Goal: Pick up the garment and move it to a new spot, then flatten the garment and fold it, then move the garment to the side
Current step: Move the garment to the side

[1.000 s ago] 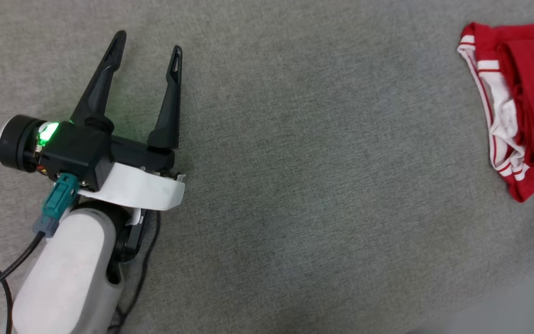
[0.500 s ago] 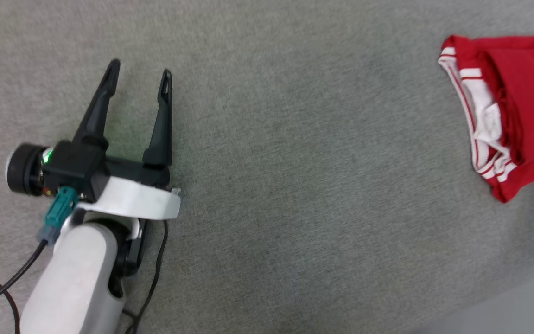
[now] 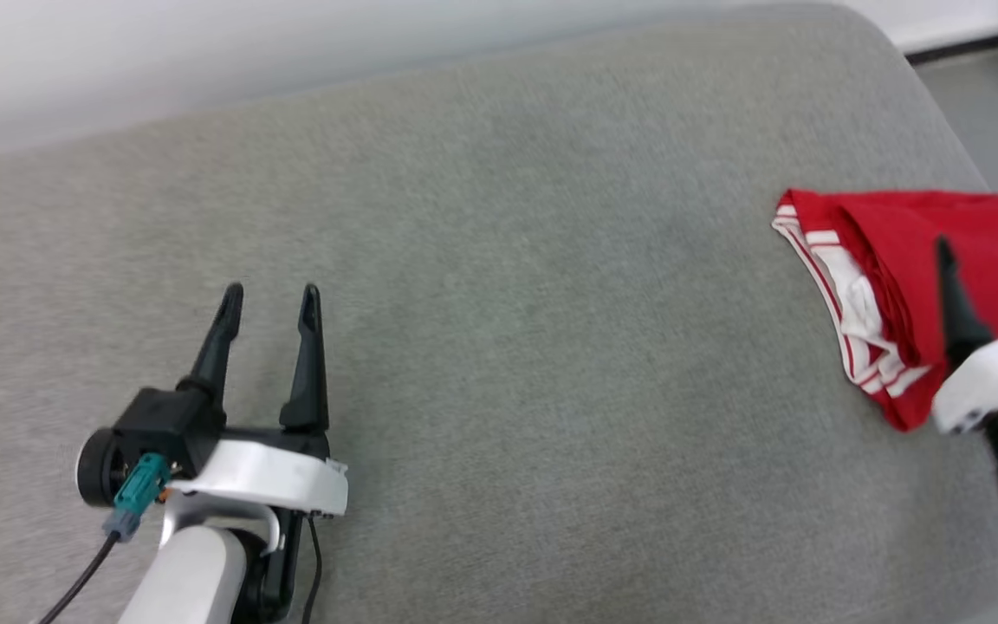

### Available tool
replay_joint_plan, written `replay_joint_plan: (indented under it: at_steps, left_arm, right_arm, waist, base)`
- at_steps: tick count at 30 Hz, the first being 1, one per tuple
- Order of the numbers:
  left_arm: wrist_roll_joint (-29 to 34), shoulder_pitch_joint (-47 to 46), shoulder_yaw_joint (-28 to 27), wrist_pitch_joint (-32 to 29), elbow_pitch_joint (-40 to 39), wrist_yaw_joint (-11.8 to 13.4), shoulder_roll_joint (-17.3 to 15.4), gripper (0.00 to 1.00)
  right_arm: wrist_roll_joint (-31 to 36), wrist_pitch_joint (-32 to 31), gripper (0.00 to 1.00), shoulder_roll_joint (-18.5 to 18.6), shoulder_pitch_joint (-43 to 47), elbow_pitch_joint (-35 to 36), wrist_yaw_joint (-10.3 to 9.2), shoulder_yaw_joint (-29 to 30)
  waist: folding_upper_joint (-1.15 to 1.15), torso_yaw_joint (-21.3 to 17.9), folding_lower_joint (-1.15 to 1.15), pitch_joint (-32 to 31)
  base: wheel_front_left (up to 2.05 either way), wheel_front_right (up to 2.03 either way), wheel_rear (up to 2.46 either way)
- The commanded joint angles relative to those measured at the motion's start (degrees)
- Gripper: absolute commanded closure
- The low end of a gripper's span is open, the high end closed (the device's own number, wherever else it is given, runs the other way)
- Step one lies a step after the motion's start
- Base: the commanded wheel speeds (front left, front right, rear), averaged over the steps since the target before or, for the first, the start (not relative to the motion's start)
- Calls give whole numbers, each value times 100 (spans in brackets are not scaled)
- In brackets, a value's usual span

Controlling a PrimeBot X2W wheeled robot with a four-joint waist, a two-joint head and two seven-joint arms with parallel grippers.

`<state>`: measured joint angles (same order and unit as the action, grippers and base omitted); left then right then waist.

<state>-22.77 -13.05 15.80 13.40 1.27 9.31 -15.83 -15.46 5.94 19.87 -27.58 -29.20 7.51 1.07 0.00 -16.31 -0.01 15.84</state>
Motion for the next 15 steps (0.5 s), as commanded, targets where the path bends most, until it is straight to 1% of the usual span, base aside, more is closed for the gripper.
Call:
replay_joint_plan:
  at_steps: [1, 6, 10, 15]
  left_arm:
    - [-54, 143, -52, 56, 57, 35, 26, 0]
    - [-154, 431, -134, 124, 235, 37, 123, 0]
    - [-240, 668, -263, 156, 368, 13, 154, 0]
    - [-261, 994, -484, 173, 417, 44, 50, 0]
  right_arm:
    - [14, -3, 0, -118, 265, 212, -4, -76]
    - [-91, -42, 0, -465, 924, 870, -5, -251]
    - [-132, -82, 0, -636, 1358, 1390, -4, -296]
    - [49, -238, 0, -838, 1903, 2055, -4, -286]
  waist:
    - [0, 367, 1, -432]
    - [0, 764, 1, -799]
    - [0, 1053, 1, -1097]
    - [0, 1289, 1, -1429]
  base:
    - [0, 0, 0]
    - [0, 0, 0]
    - [0, 0, 0]
    - [0, 0, 0]
